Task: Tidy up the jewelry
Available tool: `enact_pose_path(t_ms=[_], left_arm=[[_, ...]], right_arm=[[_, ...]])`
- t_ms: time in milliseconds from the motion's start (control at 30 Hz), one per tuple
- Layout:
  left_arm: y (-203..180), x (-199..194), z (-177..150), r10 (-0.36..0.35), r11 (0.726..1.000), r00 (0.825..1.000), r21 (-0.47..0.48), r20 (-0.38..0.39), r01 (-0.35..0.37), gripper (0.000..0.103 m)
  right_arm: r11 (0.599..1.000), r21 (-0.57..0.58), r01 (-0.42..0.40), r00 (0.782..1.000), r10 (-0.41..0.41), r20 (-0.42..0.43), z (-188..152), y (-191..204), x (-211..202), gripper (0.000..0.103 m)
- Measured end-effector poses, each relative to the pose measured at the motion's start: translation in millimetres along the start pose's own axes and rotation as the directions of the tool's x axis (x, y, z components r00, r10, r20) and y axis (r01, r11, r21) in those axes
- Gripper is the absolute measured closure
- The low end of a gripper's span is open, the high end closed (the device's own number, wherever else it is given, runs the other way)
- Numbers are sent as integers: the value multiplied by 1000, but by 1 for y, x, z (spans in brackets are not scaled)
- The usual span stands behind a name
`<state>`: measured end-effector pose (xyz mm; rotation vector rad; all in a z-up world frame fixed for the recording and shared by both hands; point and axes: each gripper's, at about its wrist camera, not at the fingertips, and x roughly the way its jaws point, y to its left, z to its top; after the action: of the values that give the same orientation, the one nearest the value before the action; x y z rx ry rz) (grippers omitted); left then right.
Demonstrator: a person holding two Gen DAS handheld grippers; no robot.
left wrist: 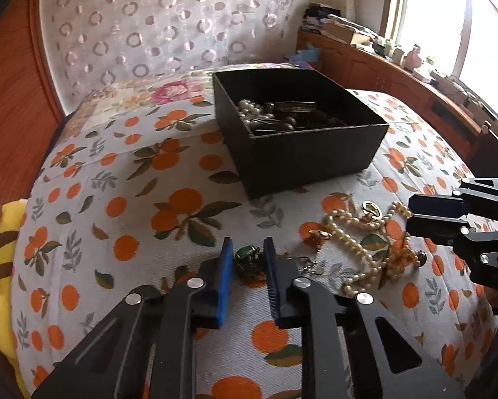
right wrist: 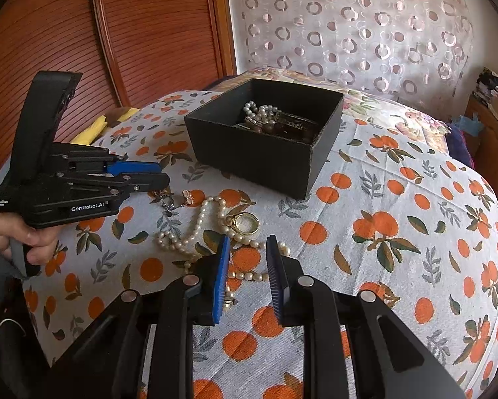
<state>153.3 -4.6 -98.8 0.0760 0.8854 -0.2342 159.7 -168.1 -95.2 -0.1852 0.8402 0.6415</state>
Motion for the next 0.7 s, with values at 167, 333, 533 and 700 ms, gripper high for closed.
enact_pose_path(t_ms=[167,333,533,700], left_arm=[[2,-4,0,-19,1000,1000,-18,21,19,87],[8,-16,1,-22,998,998,-53,55,25,87],[10,-26,4,-26,997,997,-65,79,32,87],[8,-27,2,-36,997,996,-61,81,41,87]], right_arm=[[1000,3,-9,1000,9,-9,-2,0,1,78],[1000,-10,-26,999,26,-22,-4,4,2,78],[997,-51,-57,998,55,-41,-3,17,5,78],[994,-90,-55,996,49,-72,-3,22,16,78]])
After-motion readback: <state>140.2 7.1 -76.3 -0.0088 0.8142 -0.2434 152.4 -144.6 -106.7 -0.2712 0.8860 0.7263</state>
